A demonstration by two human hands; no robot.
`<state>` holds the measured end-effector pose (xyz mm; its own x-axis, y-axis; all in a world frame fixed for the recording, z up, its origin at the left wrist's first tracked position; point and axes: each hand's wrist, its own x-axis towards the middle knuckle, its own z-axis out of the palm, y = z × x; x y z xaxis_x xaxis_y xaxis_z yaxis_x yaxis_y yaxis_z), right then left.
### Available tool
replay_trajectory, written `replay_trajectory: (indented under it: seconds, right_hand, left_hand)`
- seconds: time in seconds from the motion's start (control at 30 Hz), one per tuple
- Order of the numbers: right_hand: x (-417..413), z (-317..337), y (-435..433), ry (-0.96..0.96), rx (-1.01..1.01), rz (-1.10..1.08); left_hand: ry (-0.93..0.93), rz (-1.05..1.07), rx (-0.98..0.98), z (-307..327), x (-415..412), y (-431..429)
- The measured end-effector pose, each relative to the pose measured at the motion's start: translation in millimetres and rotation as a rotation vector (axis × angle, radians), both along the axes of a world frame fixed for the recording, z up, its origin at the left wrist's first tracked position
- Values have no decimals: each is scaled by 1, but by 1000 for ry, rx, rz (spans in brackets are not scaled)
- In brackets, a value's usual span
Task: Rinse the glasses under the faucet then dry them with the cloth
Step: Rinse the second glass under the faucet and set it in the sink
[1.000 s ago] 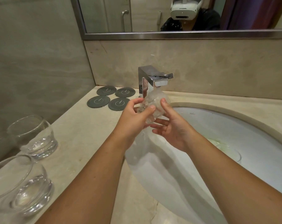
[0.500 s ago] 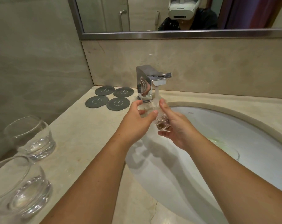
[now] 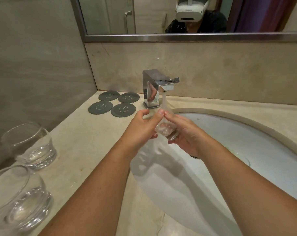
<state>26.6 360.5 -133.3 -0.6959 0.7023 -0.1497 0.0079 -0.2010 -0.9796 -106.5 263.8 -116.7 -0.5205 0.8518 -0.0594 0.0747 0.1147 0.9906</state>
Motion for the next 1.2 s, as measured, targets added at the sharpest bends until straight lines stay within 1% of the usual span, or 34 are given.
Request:
replay_trajectory:
  seconds: [0.13,0.27,0.37,0.43,0.53,0.7,0.87,0.97,1.1,1.2]
  right_hand:
    - [0,6,-4,27,-128,-10]
    - [-1,3,-3,31,-185,-86]
    - [1,-1,2,-25,-282,-174]
    - [2,-1,1,-75,-344,-201]
    - [0,-2,-1,-74,-381,-244]
    - [-2,-1,3,3,-335,-350]
    - [-1,-6,9,21,-287,-465]
    - [-1,-7,11,52,-263,-496]
    - [-2,-4,9,57,-227,-526]
    - [-3,-3,7,79,-206,-516]
  left_hand:
    - [-1,-12,-9,0,6,-2]
    - [88,3,23,1,11,1]
    - [180,-7,53,2,17,2]
    - [197,-24,72,1,18,2]
    - [201,-55,84,-1,17,4]
    - [233,-79,33,-4,16,6]
    - [303,-99,-41,0,19,1]
    - [301,-99,-91,10,17,1]
    - [172,-152,-167,18,7,16]
    - [72,-135,-144,13,11,22]
